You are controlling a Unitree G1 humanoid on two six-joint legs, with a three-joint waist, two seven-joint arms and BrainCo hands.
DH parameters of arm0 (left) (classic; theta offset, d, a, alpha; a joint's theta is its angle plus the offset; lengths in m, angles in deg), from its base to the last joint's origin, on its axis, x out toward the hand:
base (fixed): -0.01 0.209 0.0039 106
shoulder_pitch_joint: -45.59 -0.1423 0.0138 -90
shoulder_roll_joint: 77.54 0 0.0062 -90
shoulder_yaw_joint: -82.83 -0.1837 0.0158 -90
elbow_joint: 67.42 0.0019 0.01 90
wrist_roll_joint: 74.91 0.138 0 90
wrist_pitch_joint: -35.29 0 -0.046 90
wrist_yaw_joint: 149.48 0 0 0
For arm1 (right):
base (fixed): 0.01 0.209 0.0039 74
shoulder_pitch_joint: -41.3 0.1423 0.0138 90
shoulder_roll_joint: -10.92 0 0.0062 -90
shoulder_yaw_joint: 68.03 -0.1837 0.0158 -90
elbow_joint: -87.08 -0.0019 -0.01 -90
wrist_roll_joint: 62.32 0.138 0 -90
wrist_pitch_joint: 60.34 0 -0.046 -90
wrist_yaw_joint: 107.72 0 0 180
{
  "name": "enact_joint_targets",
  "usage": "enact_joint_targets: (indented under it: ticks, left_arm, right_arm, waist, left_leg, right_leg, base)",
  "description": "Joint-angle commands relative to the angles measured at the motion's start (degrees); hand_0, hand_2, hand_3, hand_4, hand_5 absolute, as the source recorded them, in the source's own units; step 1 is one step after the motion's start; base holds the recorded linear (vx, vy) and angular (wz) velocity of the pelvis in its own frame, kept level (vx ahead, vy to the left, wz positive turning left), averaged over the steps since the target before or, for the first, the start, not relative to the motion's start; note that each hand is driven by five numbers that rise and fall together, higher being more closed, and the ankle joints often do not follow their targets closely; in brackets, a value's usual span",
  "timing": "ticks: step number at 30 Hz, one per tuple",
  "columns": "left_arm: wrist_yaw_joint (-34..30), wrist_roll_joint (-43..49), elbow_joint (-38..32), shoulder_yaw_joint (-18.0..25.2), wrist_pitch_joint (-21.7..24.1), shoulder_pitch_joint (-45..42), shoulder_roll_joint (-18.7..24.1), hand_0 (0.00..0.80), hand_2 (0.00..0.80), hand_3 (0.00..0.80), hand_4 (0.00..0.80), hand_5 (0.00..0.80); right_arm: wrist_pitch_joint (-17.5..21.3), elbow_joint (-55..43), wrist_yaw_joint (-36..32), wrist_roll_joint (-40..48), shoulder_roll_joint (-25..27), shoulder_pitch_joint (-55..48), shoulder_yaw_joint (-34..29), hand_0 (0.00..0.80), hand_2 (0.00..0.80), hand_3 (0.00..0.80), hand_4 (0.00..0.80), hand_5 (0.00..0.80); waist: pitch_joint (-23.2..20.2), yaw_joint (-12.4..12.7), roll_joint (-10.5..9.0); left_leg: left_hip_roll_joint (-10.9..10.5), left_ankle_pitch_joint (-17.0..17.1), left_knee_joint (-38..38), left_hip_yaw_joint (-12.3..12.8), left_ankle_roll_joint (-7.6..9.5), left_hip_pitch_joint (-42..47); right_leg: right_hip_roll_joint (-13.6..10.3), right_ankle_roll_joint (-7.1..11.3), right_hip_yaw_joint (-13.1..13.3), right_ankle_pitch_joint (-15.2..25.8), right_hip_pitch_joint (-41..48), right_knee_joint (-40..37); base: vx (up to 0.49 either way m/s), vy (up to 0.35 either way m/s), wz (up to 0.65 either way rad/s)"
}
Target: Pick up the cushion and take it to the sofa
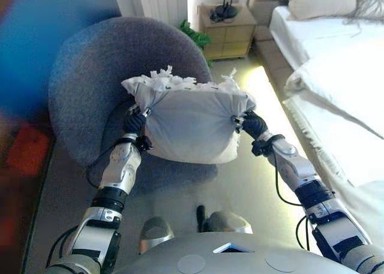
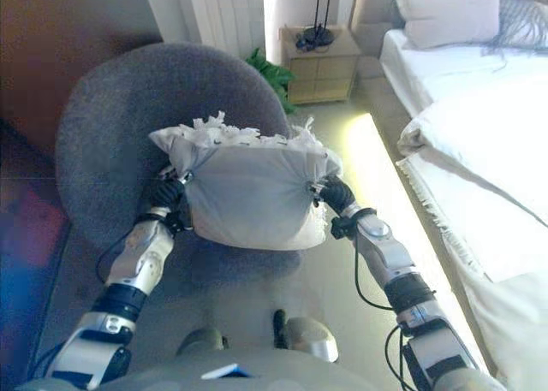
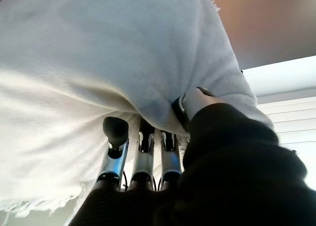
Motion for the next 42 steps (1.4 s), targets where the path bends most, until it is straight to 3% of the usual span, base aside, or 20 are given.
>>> enact_joint_targets:
  ticks: [1, 5, 8, 13, 16, 18, 20, 22, 26, 27, 28, 29, 32, 37, 42]
  left_arm:
    - [-1.7, -1.12, -5.1, -0.29, 4.76, 5.43, 0.38, 0.8, 0.8, 0.8, 0.8, 0.8]
    - [-1.63, -1.45, -4.6, -0.26, 5.24, 5.64, -0.06, 0.8, 0.8, 0.8, 0.8, 0.8]
    - [-2.17, -1.13, -4.27, -0.32, 5.17, 5.95, -0.4, 0.8, 0.8, 0.8, 0.8, 0.8]
    - [-0.48, -0.35, -2.92, -2.2, 6.22, 7.38, -0.34, 0.8, 0.8, 0.8, 0.8, 0.8]
    - [0.57, -0.09, -1.37, -2.9, 7.01, 8.96, 0.1, 0.8, 0.8, 0.8, 0.8, 0.8]
    - [1.16, 0.4, -0.97, -2.97, 6.78, 9.68, 0.73, 0.8, 0.8, 0.8, 0.8, 0.8]
    - [0.72, 0.01, -0.06, -3.22, 5.67, 10.19, 1.38, 0.8, 0.8, 0.8, 0.8, 0.8]
    - [0.8, -0.13, 0.58, -3.66, 4.27, 10.58, 1.78, 0.8, 0.8, 0.8, 0.8, 0.8]
    - [1.97, 0.56, 2.15, -4.56, 3.97, 11.66, 1.75, 0.8, 0.8, 0.8, 0.8, 0.8]
    - [2.62, 0.19, 2.52, -4.84, 4.76, 11.74, 1.85, 0.8, 0.8, 0.8, 0.8, 0.8]
    - [2.92, -0.12, 2.56, -4.81, 5.44, 11.44, 1.92, 0.8, 0.8, 0.8, 0.8, 0.8]
    - [3.36, 0.24, 1.7, -4.37, 5.96, 10.76, 1.36, 0.8, 0.8, 0.8, 0.8, 0.8]
    - [4.34, 0.88, 1.17, -4.59, 6.83, 10.78, 0.31, 0.8, 0.8, 0.8, 0.8, 0.8]
    - [5.92, 0.38, 3.85, -5.44, 9.42, 16.47, 0.95, 0.8, 0.8, 0.8, 0.8, 0.8]
    - [7.43, 0.57, 6.19, -6.26, 11.28, 21.86, 1.6, 0.8, 0.8, 0.8, 0.8, 0.8]
  right_arm:
    - [2.46, -2.23, -0.04, 3.05, -3.61, 8.17, 0.5, 0.8, 0.8, 0.8, 0.8, 0.8]
    - [2.11, -2.22, 0.37, 2.28, -4.2, 8.14, 0.03, 0.8, 0.8, 0.8, 0.8, 0.8]
    - [2.51, -2.38, 0.82, 1.31, -4.61, 7.47, -0.49, 0.8, 0.8, 0.8, 0.8, 0.8]
    - [3.56, -2.51, 2.72, 0.18, -5.2, 7.44, 0.37, 0.8, 0.8, 0.8, 0.8, 0.8]
    - [4.33, -1.56, 3.47, 0.09, -6.18, 8.75, 1.56, 0.8, 0.8, 0.8, 0.8, 0.8]
    - [4.64, -0.7, 4.0, 0.0, -7.59, 9.51, 2.33, 0.8, 0.8, 0.8, 0.8, 0.8]
    - [4.76, 0.74, 5.0, 0.69, -8.61, 10.36, 3.2, 0.8, 0.8, 0.8, 0.8, 0.8]
    - [4.76, 1.81, 5.84, 0.93, -9.42, 10.75, 4.14, 0.8, 0.8, 0.8, 0.8, 0.8]
    - [4.21, 1.38, 6.22, 0.0, -9.36, 10.5, 4.97, 0.8, 0.8, 0.8, 0.8, 0.8]
    - [4.69, 0.92, 6.43, -0.96, -9.27, 10.07, 5.46, 0.8, 0.8, 0.8, 0.8, 0.8]
    - [4.8, 0.78, 6.5, -1.37, -9.14, 9.94, 5.74, 0.8, 0.8, 0.8, 0.8, 0.8]
    - [4.62, 0.53, 6.32, -1.97, -8.8, 10.0, 5.62, 0.8, 0.8, 0.8, 0.8, 0.8]
    - [3.92, 1.18, 6.25, -2.19, -8.55, 11.61, 5.79, 0.8, 0.8, 0.8, 0.8, 0.8]
    - [4.93, 3.74, 9.63, -1.52, -8.25, 18.88, 7.54, 0.8, 0.8, 0.8, 0.8, 0.8]
    - [5.57, 3.76, 11.2, -3.25, -7.19, 24.14, 7.87, 0.8, 0.8, 0.8, 0.8, 0.8]
  waist:
    - [-3.96, 1.5, 0.72]
    - [-3.93, 2.32, 1.96]
    - [-3.93, 1.94, 3.01]
    - [-3.67, 1.43, 4.62]
    - [-3.04, 2.11, 4.95]
    - [-2.3, 2.85, 5.37]
    - [-1.74, 3.35, 5.72]
    - [-1.73, 3.73, 5.47]
    - [-1.59, 2.93, 4.7]
    - [-1.01, 2.2, 4.04]
    - [-0.41, 1.9, 3.79]
    - [0.09, 1.84, 3.79]
    - [0.95, 2.22, 3.17]
    - [4.63, 2.4, 3.07]
    - [9.2, 1.64, 3.47]
  left_leg:
    - [-0.46, 9.36, -13.6, -0.28, 1.13, 3.05]
    - [-0.53, 8.91, -22.44, 0.35, -0.01, 2.72]
    - [-0.54, 8.26, -24.8, 2.49, 0.29, 3.51]
    - [-1.92, 7.97, -28.03, 2.88, 1.26, 5.8]
    - [-3.58, 6.57, -27.23, 2.86, 2.6, 5.65]
    - [-4.32, 5.87, -26.63, 3.44, 3.8, 5.5]
    - [-4.68, 5.4, -26.31, 3.84, 4.36, 5.91]
    - [-5.06, 5.27, -26.66, 4.07, 4.28, 6.72]
    - [-5.19, 4.63, -26.4, 3.19, 3.07, 7.51]
    - [-5.26, 3.36, -25.58, 3.34, 2.97, 7.47]
    - [-5.0, 2.63, -25.0, 3.7, 3.12, 7.41]
    - [-4.17, 2.52, -24.11, 2.97, 2.83, 6.64]
    - [-2.38, 2.38, -20.04, 3.04, 1.9, 2.3]
    - [-0.69, 1.5, -13.27, 3.0, 1.17, -5.22]
    - [0.17, -2.23, -1.78, 1.83, 1.31, -13.65]
  right_leg:
    - [-2.66, 7.92, 1.29, 0.76, 0.87, -1.07]
    - [-3.64, 9.04, 0.33, -1.43, 2.83, -0.88]
    - [-4.49, 9.53, -1.5, -3.21, 2.64, 1.16]
    - [-5.08, 10.21, -2.8, -4.77, 0.97, 4.88]
    - [-6.57, 11.21, -4.81, -4.49, -1.22, 10.95]
    - [-7.87, 12.37, -6.72, -3.38, -3.89, 19.45]
    - [-8.53, 12.51, -7.0, -1.59, -6.33, 25.4]
    - [-9.61, 12.37, -7.64, -0.13, -6.23, 23.41]
    - [-10.07, 12.27, -6.49, -0.06, -4.41, 9.34]
    - [-10.72, 13.2, -4.7, 2.33, -5.81, 5.74]
    - [-10.9, 13.59, -3.4, 3.78, -7.38, 6.68]
    - [-10.53, 14.0, -2.57, 2.4, -7.7, 5.78]
    - [-10.56, 13.86, -2.0, 1.99, -7.07, 3.37]
    - [-10.59, 12.69, -2.04, 1.25, -11.93, 6.17]
    - [-10.52, 11.05, -1.37, -2.67, -20.84, 19.07]
  base:
    - [0.234, 0.178, -0.44]
    - [0.164, 0.137, -0.07]
    - [0.107, 0.139, 0.05]
    - [0.083, 0.152, 0.15]
    - [0.037, 0.142, 0.1]
    - [0.033, 0.146, -0.14]
    - [0.096, 0.103, -0.19]
    - [0.167, 0.013, -0.03]
    - [0.177, -0.1, -0.07]
    - [0.112, -0.128, 0.0]
    - [0.089, -0.141, 0.01]
    - [0.042, -0.11, 0.01]
    - [-0.002, -0.106, -0.04]
    - [-0.128, -0.078, -0.11]
    - [-0.128, -0.034, -0.03]
